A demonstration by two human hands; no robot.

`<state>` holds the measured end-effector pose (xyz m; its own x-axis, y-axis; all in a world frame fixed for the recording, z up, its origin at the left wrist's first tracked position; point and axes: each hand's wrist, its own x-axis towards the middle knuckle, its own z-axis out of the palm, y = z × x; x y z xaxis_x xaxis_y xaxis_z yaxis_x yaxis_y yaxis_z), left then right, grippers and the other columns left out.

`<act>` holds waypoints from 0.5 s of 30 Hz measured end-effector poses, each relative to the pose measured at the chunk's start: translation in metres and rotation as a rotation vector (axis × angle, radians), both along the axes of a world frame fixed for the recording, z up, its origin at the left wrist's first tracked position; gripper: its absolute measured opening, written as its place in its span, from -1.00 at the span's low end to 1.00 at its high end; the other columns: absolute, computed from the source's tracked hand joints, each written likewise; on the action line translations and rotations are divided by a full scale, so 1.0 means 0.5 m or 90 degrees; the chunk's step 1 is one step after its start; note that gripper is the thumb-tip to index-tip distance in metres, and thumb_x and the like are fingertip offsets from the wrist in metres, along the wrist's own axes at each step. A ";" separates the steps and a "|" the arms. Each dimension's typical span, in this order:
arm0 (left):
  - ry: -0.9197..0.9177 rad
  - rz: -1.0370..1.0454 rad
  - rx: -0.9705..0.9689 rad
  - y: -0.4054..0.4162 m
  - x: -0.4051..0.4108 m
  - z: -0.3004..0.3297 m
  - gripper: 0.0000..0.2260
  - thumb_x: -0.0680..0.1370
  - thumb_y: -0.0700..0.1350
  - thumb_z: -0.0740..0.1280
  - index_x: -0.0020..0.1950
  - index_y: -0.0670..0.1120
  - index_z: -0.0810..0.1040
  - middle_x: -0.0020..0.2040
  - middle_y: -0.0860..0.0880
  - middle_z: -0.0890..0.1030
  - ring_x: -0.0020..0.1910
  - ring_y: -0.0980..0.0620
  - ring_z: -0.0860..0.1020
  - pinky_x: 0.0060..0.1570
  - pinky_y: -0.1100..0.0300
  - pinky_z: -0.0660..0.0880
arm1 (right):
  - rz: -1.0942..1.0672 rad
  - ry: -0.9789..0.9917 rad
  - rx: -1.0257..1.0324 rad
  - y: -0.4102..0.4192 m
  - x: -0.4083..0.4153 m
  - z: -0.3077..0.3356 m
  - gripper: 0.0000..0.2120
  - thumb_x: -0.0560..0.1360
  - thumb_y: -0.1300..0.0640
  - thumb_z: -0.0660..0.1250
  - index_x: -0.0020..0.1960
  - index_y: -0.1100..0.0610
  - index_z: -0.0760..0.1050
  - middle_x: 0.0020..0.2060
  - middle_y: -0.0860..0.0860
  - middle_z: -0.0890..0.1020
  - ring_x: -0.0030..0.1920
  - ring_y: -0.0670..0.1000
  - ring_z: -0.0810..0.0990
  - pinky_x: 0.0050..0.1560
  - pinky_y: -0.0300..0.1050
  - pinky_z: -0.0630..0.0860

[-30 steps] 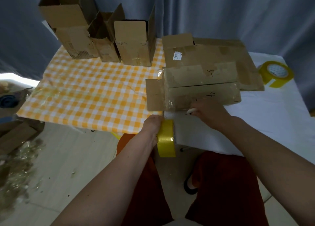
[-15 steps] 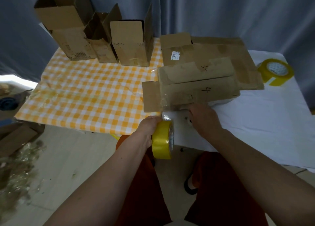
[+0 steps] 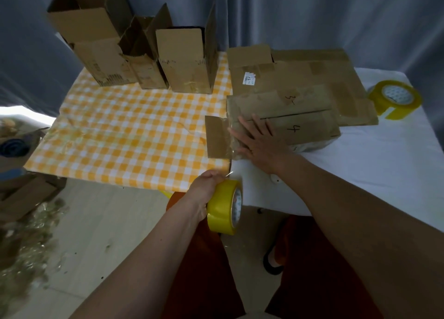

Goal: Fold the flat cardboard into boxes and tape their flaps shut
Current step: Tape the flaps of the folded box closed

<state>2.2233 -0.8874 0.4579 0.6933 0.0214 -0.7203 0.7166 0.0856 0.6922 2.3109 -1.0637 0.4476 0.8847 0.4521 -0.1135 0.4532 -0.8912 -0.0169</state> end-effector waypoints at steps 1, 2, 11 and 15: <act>-0.022 0.002 -0.002 0.001 -0.005 0.000 -0.89 0.58 -0.14 0.32 -0.15 -0.05 0.51 -0.21 -0.10 0.58 -0.29 -0.03 0.55 -0.28 0.14 0.52 | -0.001 0.009 0.023 0.004 -0.003 0.008 -0.47 0.61 -0.19 -0.07 0.52 -0.17 -0.14 0.54 -0.04 -0.18 0.51 0.12 -0.28 0.47 0.18 -0.19; -0.046 0.002 0.000 0.001 -0.009 0.002 -0.87 0.58 -0.13 0.32 -0.17 -0.04 0.51 -0.20 -0.10 0.57 -0.28 -0.03 0.55 -0.26 0.14 0.51 | -0.009 0.012 0.071 0.007 -0.010 0.019 -0.48 0.61 -0.14 0.01 0.53 -0.14 -0.06 0.54 -0.02 -0.12 0.52 0.13 -0.22 0.47 0.17 -0.12; -0.199 -0.030 0.050 -0.044 -0.043 0.042 -0.81 0.61 -0.04 0.28 -0.21 0.08 0.51 0.00 -0.11 0.58 -0.05 -0.10 0.51 -0.05 0.00 0.42 | -0.045 0.074 0.529 0.019 -0.169 0.074 -0.86 0.50 0.23 0.35 0.03 0.19 0.64 -0.08 0.11 0.62 -0.02 0.04 0.53 0.01 -0.05 0.42; -0.209 -0.091 0.042 -0.066 -0.059 0.057 -0.79 0.62 -0.04 0.27 -0.22 0.12 0.49 -0.08 -0.09 0.57 -0.17 -0.07 0.50 -0.20 -0.01 0.39 | -0.135 0.089 0.569 0.000 -0.188 0.094 -0.84 0.47 0.18 0.39 0.03 0.13 0.65 -0.18 -0.05 0.60 -0.21 -0.23 0.47 -0.15 -0.35 0.36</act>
